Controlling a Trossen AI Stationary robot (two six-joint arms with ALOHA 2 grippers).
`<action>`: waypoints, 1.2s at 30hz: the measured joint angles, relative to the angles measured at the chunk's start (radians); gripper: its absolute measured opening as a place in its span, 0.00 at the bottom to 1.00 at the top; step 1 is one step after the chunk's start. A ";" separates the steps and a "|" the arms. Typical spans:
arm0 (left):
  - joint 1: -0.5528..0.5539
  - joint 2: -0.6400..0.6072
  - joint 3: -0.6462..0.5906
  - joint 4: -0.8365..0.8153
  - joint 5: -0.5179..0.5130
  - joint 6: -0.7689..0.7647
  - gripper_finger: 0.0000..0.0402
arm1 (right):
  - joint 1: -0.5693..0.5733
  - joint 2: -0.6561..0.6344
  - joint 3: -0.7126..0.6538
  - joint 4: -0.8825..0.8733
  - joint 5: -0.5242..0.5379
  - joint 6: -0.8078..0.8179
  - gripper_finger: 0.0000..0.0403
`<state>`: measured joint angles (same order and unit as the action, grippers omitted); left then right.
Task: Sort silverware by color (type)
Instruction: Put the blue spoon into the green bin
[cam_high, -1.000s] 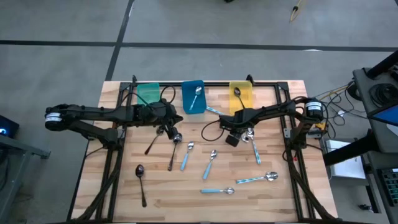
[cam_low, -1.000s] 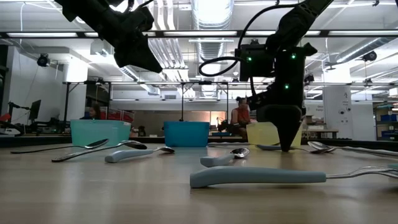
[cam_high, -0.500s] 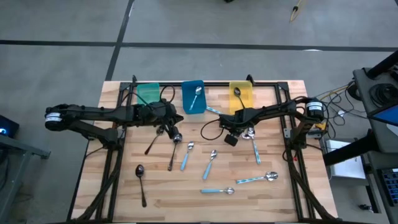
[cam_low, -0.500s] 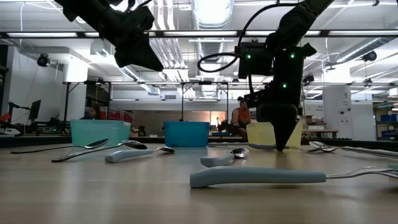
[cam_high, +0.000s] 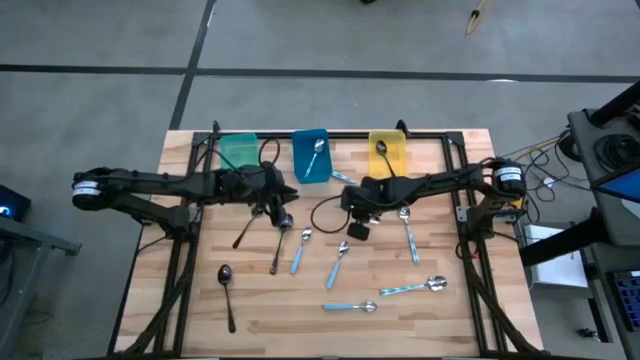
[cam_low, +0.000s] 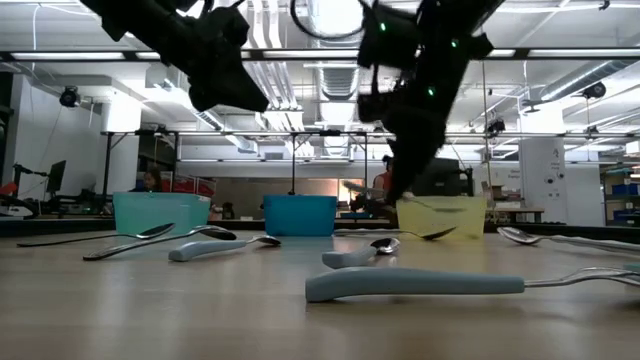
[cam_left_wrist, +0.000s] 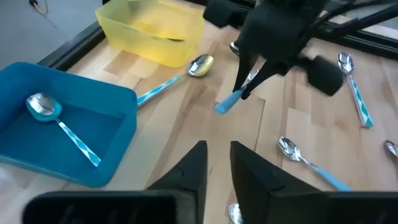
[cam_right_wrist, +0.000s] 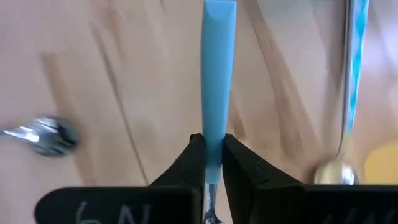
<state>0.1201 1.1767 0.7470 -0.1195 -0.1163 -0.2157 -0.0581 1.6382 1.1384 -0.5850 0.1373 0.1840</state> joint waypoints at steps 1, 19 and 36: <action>-0.001 0.000 -0.012 0.014 0.003 0.000 0.17 | 0.008 0.000 0.016 0.001 0.010 -0.025 0.05; -0.015 0.001 -0.357 0.712 0.005 0.029 0.41 | 0.104 0.000 0.184 0.051 0.335 -0.352 0.05; -0.015 0.201 -0.183 0.733 -0.005 0.014 0.41 | 0.104 0.001 0.197 0.144 0.357 -0.471 0.05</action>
<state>0.1051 1.3781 0.5637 0.6136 -0.1211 -0.2013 0.0460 1.6390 1.3354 -0.4408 0.4940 -0.2870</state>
